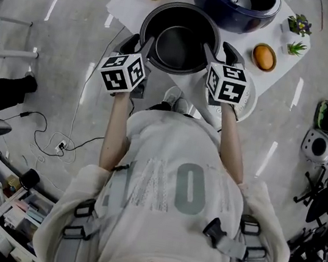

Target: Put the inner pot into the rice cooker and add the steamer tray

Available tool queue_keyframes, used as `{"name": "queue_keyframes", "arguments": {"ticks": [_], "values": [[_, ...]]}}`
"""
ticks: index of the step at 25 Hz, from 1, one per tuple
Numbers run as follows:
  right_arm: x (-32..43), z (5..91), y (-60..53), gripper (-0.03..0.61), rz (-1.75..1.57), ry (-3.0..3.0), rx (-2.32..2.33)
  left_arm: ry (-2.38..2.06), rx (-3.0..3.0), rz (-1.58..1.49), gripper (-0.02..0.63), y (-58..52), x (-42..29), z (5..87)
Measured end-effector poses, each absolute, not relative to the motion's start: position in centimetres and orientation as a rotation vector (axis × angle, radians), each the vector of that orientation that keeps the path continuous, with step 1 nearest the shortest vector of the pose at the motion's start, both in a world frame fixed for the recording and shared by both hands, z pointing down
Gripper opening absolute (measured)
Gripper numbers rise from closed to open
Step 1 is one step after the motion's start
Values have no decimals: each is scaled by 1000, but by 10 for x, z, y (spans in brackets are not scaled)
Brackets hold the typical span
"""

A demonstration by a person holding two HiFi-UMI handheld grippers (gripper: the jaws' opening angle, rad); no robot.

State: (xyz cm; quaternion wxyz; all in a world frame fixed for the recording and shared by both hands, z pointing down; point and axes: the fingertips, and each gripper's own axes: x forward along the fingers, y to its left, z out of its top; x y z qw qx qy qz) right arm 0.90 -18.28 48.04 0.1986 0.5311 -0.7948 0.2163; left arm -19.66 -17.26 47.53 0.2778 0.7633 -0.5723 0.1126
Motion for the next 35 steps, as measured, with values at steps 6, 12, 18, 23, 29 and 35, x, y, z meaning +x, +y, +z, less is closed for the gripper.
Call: {"name": "queue_keyframes", "arguments": {"ticks": [6,12,18,23,29,35], "values": [[8,483,-184,220,630,-2226,1494,-1546,2029,336,137,-174,-199,481],[3,486,-181,173,619,-2211,1482,-1538,2033,345,135,-172,-199,484],[3,487,-183,175,601,-2176,1465,-1575,2044,358,135,-173,-198,483],[4,488,-180,154,715,-2151,1490,-1579,2018,310,127,-170,-200,482],[4,484,-179,130,805,-2151,1495,-1584,1997,313,118,-167,-203,478],[-2,477,-179,126,763,-2155,1467,-1614,1972,321,120,-159,-209,478]]}}
